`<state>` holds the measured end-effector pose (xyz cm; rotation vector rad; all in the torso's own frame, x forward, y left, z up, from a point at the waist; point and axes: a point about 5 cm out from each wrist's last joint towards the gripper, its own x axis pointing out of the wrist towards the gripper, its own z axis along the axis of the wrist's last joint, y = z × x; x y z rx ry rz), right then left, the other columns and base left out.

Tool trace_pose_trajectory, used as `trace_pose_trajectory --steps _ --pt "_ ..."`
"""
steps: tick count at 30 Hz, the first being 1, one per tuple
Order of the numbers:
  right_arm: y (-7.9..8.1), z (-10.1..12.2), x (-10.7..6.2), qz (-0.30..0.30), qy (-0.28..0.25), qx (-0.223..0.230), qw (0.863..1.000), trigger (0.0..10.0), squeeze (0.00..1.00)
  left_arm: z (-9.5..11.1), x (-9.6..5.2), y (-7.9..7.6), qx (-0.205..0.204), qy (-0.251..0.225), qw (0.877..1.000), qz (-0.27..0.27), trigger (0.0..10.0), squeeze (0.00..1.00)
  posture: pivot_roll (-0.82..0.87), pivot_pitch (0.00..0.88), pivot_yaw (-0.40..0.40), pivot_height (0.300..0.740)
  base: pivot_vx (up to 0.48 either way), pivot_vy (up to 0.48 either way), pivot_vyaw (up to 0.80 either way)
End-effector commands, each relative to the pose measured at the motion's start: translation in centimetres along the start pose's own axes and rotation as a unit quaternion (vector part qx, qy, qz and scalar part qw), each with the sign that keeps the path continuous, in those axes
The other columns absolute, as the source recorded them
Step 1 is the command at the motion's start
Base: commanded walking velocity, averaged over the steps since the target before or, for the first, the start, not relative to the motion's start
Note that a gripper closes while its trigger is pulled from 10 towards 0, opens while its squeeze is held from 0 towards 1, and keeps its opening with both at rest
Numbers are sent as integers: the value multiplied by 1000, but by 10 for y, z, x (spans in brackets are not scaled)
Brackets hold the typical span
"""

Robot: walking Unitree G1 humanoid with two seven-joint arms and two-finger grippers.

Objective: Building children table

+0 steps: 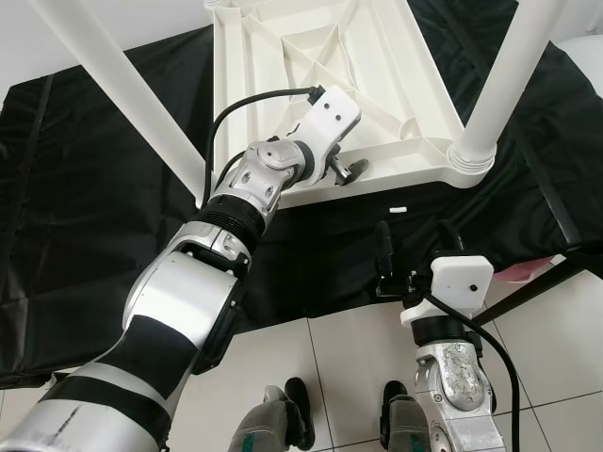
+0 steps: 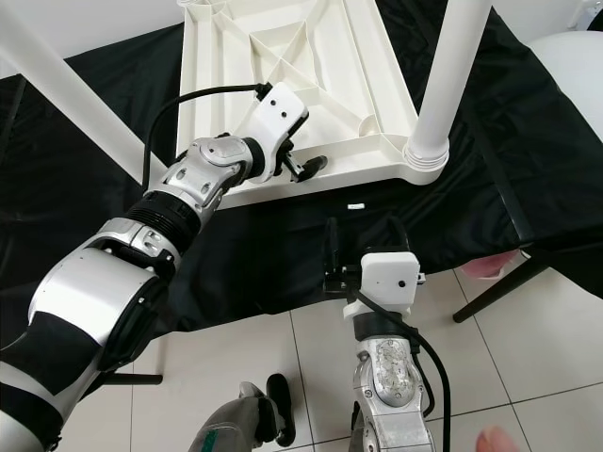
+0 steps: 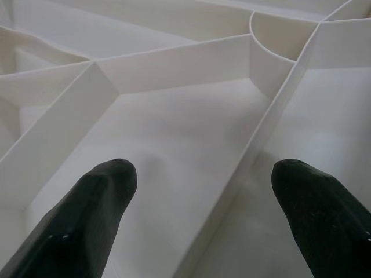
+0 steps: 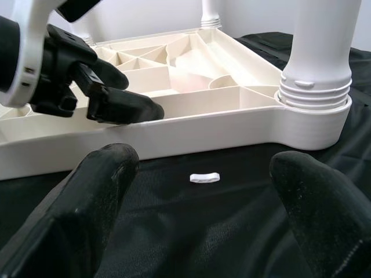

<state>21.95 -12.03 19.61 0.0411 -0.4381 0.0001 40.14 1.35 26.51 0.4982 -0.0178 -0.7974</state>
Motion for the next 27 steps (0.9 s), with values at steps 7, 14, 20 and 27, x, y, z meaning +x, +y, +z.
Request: trace_pose_trajectory --steps 7,14,20,27 --pt "4 2 -6 -7 9 8 1000 10000 0 -4 11 -27 -33 2 997 -67 10000 0 -222 348 246 740 0 0 0" --pt "3 3 -7 -6 11 7 1000 10000 0 12 16 -33 -38 -23 996 -76 10000 0 -224 358 237 740 0 0 0" --pt "4 4 -8 -3 12 8 1000 10000 0 24 19 -39 -36 -41 995 -85 10000 0 -223 366 231 740 0 0 0" --pt "4 4 -10 -2 17 8 1000 10000 0 36 24 -51 -27 -55 993 -104 10000 0 -225 375 229 740 0 0 0"
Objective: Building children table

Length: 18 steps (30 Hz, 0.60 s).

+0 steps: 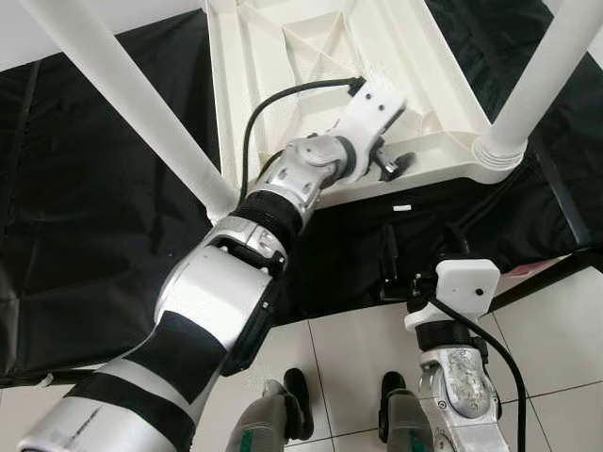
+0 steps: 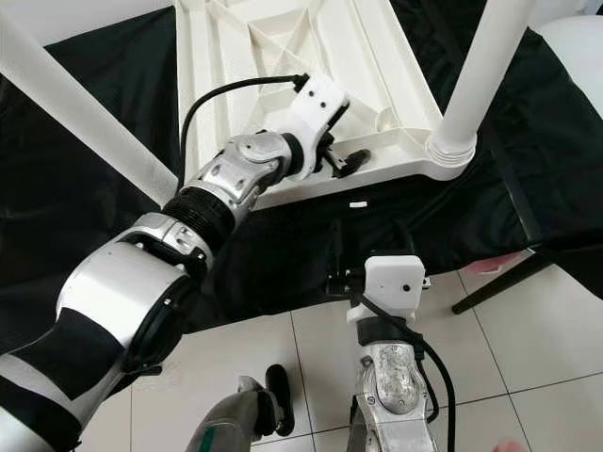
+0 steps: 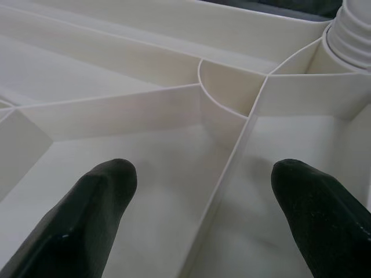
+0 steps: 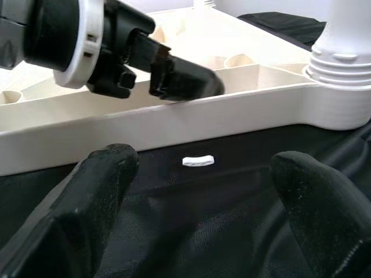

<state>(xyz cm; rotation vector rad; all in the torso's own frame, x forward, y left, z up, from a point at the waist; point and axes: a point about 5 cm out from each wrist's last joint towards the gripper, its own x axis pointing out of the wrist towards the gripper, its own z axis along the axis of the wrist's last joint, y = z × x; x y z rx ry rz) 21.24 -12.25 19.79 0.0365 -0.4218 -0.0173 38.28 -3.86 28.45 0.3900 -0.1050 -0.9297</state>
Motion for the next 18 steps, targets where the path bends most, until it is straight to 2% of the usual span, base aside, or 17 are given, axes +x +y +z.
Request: trace_pose_trajectory --steps 1,7,16,18 --pt "6 0 -5 6 10 12 1000 10000 0 -8 6 -17 -2 19 998 -55 10000 0 -225 376 230 740 0 0 0" --pt "6 0 -6 6 12 12 1000 10000 0 -6 9 -23 -1 18 998 -64 10000 0 -227 380 230 740 0 0 0" --pt "6 0 -7 5 14 11 1000 10000 0 -5 8 -20 0 15 999 -50 10000 0 -227 382 231 740 0 0 0" --pt "6 0 -8 3 16 12 1000 10000 0 11 1 1 -11 -21 1000 -16 10000 0 -226 382 233 740 0 0 0"
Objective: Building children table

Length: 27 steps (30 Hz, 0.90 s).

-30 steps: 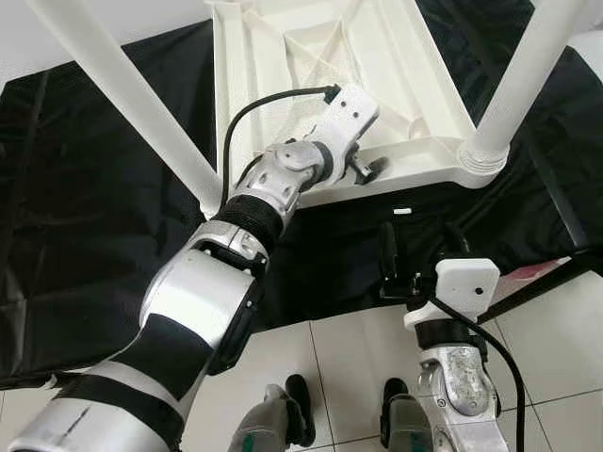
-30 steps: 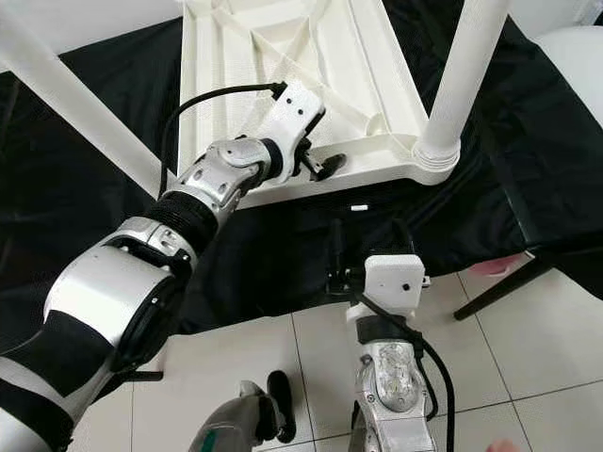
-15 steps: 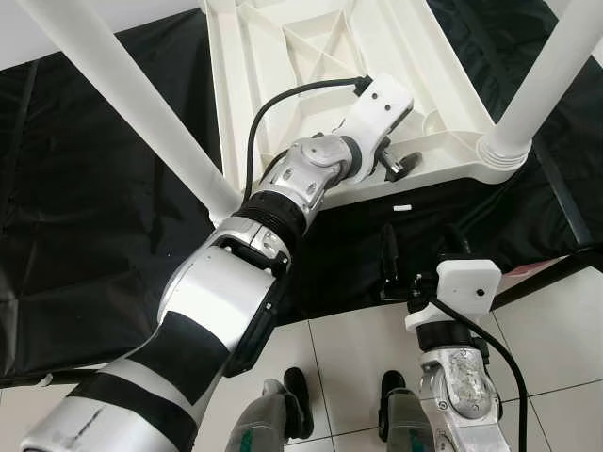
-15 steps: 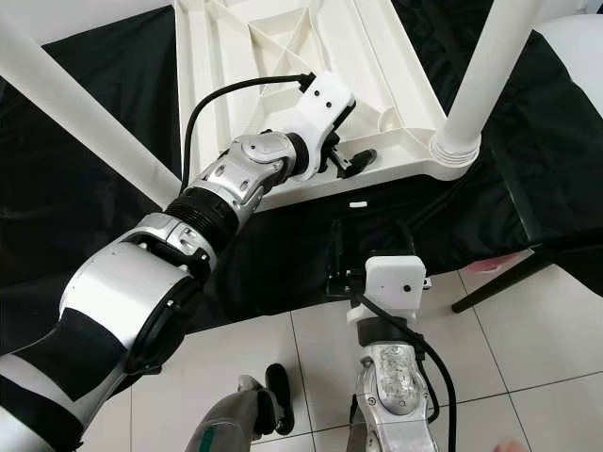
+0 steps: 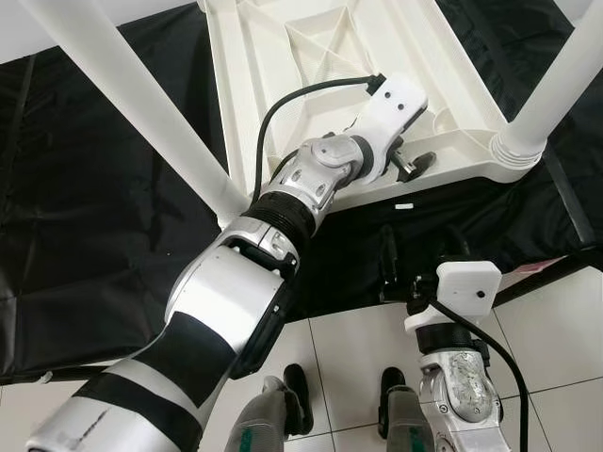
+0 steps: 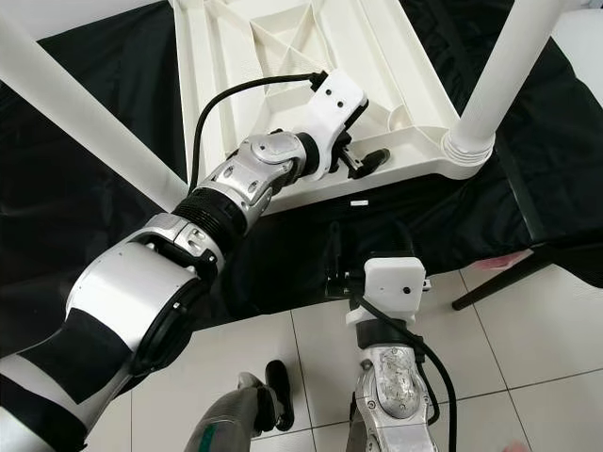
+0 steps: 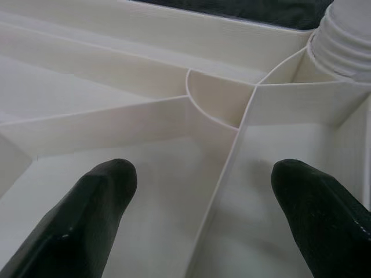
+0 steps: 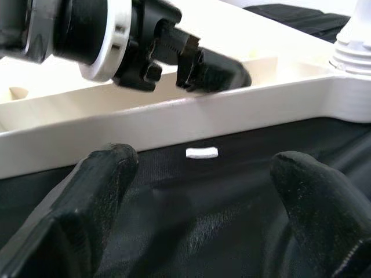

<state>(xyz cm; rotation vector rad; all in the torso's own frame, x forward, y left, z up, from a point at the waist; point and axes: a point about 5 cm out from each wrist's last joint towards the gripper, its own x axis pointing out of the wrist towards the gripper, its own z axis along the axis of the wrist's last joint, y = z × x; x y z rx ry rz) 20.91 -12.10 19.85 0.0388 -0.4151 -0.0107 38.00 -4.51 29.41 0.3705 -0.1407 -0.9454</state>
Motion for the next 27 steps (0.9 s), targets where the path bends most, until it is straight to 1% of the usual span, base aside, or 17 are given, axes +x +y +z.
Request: trace_pose_trajectory --steps 1,2,4,5,6,7,9,11,14,16,18,19,20,23,24,26,27 --pt "5 -2 -5 0 13 10 1000 10000 0 0 -2 3 -11 0 1000 -12 10000 0 -226 382 233 740 0 0 0" --pt "5 -2 -5 -1 14 10 1000 10000 0 9 -7 12 -17 -18 1000 0 10000 0 -217 381 230 740 0 0 0" --pt "5 -2 -5 -1 14 10 1000 10000 0 9 -7 12 -17 -18 1000 0 10000 0 -217 381 230 740 0 0 0" --pt "6 -3 -5 1 15 13 1000 10000 0 19 -12 21 -24 -42 999 9 10000 0 -205 380 225 740 0 0 0" --pt "6 -3 -5 1 15 13 1000 10000 0 19 -12 21 -24 -42 999 9 10000 0 -205 380 225 740 0 0 0" --pt "7 -4 -4 4 16 15 1000 10000 0 28 -16 27 -29 -61 998 14 10000 0 -202 380 223 740 0 0 0" --pt "7 -4 -3 7 15 16 1000 10000 0 35 -20 31 -41 -79 996 15 10000 0 -196 377 214 740 0 0 0" --pt "7 -4 -3 7 15 16 1000 10000 0 35 -20 31 -41 -79 996 15 10000 0 -196 377 214 740 0 0 0" --pt "8 -4 -1 13 15 17 1000 10000 0 44 -26 34 -50 -102 993 14 10000 0 -192 374 206 740 0 0 0" --pt "7 -4 -1 15 15 17 1000 10000 0 46 -27 31 -52 -108 993 5 10000 0 -191 372 203 740 0 0 0" --pt "7 -4 0 17 16 17 1000 10000 0 48 -29 18 -48 -119 991 -34 10000 0 -191 372 201 740 0 0 0" --pt "7 -4 0 17 16 17 1000 10000 0 48 -29 18 -48 -119 991 -34 10000 0 -191 372 201 740 0 0 0" --pt "7 -5 0 17 16 16 1000 10000 0 48 -29 11 -46 -124 990 -55 10000 0 -190 369 198 740 0 0 0" --pt "6 -5 1 18 15 16 1000 10000 0 47 -30 4 -43 -127 988 -75 10000 0 -188 369 195 740 0 0 0" --pt "6 -5 2 19 15 16 1000 10000 0 45 -31 -4 -40 -127 986 -96 10000 0 -187 366 194 740 0 0 0" --pt "6 -5 2 19 15 16 1000 10000 0 45 -31 -4 -40 -127 986 -96 10000 0 -187 366 194 740 0 0 0" --pt "6 -5 2 20 15 15 1000 10000 0 43 -32 -9 -39 -126 985 -110 10000 0 -187 366 194 740 0 0 0"
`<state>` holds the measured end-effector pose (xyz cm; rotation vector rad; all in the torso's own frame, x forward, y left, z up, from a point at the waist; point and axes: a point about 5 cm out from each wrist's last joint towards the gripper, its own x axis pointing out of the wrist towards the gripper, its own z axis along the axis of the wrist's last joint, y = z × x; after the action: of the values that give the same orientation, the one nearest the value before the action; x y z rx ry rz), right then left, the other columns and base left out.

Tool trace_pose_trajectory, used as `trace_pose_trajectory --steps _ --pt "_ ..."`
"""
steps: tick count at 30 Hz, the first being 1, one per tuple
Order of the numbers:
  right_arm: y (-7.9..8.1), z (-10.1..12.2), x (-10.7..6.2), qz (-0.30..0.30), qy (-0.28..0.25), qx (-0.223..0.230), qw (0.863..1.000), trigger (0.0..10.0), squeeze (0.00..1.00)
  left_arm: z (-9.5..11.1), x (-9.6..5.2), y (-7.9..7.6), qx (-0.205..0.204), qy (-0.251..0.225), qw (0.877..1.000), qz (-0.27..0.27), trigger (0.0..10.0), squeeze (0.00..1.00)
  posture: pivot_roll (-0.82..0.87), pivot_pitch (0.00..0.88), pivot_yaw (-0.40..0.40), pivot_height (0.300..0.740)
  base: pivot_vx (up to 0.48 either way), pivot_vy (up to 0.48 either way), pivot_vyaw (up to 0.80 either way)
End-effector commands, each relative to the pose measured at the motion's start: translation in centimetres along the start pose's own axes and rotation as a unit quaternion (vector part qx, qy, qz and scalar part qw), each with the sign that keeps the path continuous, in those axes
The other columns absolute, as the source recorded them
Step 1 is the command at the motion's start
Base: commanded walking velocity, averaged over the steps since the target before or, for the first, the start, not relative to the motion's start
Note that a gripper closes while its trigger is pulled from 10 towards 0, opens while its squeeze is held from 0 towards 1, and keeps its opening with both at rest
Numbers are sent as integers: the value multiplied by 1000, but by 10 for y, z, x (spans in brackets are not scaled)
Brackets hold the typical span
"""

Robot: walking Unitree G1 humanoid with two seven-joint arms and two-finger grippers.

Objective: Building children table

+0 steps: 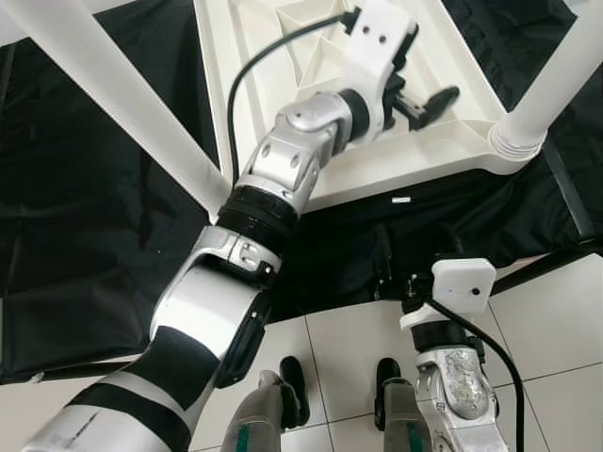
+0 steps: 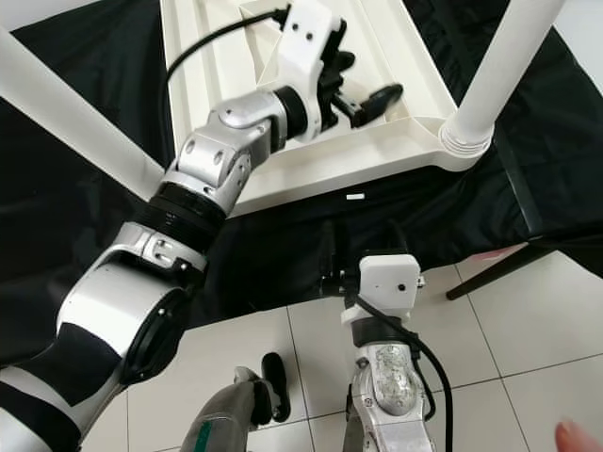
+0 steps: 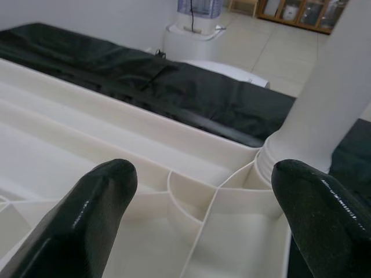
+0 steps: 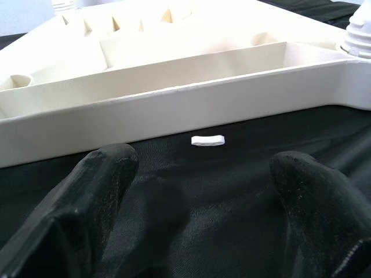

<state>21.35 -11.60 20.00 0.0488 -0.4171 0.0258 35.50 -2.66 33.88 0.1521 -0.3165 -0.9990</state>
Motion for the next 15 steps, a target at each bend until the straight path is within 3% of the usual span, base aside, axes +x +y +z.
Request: trace_pose_trajectory --steps 1,3,7,11,15 --pt "1 -5 -3 3 15 7 1000 10000 0 -2 -1 -16 1 5 994 -108 10000 0 -187 366 194 740 0 0 0" --pt "0 -6 0 5 15 5 1000 10000 0 -15 -8 -31 -1 21 990 -141 10000 0 -175 355 190 740 0 0 0" --pt "0 -7 0 6 15 5 1000 10000 0 -19 -10 -36 -5 28 989 -147 10000 0 -175 355 190 740 0 0 0" --pt "0 -8 5 11 10 5 1000 10000 0 -43 -14 -57 -2 62 985 -160 10000 0 -167 343 185 740 0 0 0" --pt "0 -8 5 12 10 5 1000 10000 0 -49 -14 -64 0 74 984 -161 10000 0 -167 343 185 740 0 0 0"
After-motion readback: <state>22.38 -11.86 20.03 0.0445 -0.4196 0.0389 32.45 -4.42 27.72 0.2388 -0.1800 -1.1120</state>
